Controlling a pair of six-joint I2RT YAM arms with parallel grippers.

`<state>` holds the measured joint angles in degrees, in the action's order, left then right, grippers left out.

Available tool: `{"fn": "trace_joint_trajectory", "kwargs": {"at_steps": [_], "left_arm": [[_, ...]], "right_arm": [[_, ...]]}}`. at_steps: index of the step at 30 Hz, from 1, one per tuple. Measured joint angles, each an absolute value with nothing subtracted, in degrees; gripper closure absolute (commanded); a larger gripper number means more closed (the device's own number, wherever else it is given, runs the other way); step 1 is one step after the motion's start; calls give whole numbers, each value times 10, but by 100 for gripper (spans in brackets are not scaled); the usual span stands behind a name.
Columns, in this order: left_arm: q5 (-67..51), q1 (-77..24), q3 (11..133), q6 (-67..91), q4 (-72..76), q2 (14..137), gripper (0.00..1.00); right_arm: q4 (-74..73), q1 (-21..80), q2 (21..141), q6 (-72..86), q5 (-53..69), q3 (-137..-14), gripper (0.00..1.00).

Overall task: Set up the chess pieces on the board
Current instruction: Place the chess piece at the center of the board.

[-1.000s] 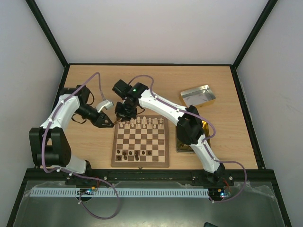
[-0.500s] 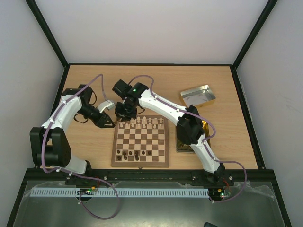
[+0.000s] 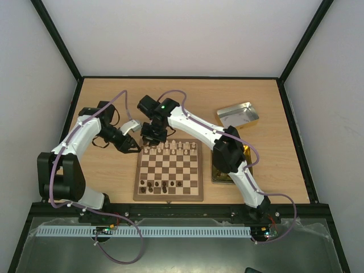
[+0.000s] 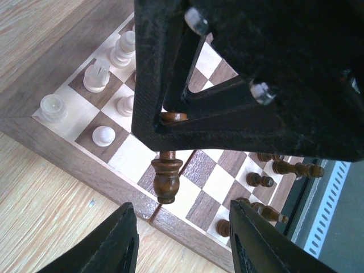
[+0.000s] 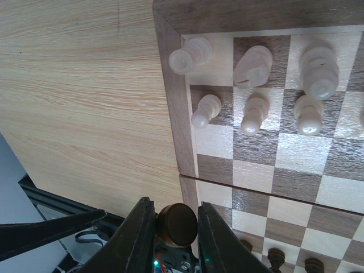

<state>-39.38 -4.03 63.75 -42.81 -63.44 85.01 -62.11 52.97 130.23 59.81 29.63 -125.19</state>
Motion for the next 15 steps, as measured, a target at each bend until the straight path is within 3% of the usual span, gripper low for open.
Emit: {"fn": "trace_joint_trajectory", "kwargs": {"at_steps": [15], "left_arm": [[-389,-58,627,-408,-595,850,54]], "right_arm": [[-642,525,1302,608,296,-1252,82]]}}
